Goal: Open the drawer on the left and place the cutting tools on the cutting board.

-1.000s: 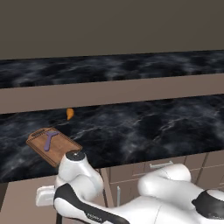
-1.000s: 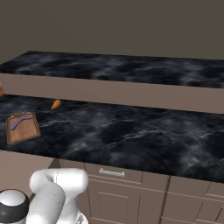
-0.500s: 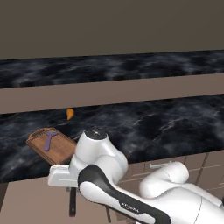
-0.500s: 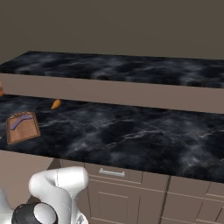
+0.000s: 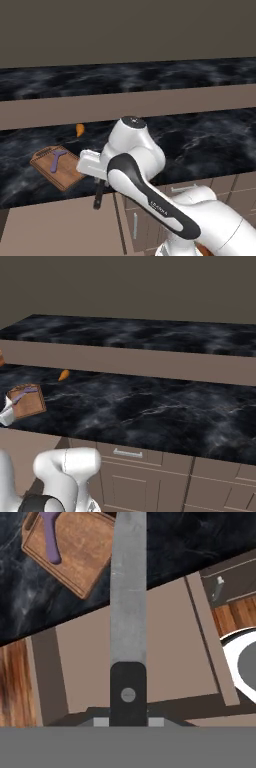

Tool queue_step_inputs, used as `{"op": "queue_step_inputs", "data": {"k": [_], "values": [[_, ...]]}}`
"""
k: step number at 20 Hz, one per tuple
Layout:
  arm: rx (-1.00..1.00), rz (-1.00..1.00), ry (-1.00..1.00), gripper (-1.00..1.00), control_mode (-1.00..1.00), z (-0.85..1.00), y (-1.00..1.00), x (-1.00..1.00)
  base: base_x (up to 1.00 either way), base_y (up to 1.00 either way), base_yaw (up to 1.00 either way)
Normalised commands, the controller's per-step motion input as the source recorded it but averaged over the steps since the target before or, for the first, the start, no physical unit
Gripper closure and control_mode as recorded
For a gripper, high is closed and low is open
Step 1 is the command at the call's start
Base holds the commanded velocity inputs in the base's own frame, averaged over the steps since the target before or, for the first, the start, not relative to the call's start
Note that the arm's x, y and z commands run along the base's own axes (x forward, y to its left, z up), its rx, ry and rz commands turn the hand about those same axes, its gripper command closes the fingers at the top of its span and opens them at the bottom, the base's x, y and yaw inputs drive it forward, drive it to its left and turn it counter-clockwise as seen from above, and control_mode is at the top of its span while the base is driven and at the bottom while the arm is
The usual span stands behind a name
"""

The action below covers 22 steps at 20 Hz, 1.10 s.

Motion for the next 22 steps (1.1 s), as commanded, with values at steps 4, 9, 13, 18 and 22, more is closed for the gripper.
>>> {"op": "queue_step_inputs", "data": {"k": [4, 9, 13, 18, 22], "values": [[-0.03, -0.20, 0.06, 1.00, -1.00, 0.29, -0.49, 0.99, 0.00, 0.00, 0.00], [-0.02, -0.15, 0.07, 1.00, -1.00, 0.03, -0.18, 0.93, 0.00, 0.00, 0.00], [-0.02, -0.05, 0.01, 1.00, -1.00, 0.00, 0.00, 0.75, 0.00, 0.00, 0.00], [-0.02, 0.00, 0.00, 1.00, -1.00, -0.09, 0.08, 0.58, 0.00, 0.00, 0.00], [-0.04, 0.00, 0.00, 1.00, -1.00, -0.26, 0.22, 0.49, 0.00, 0.00, 0.00]]}}
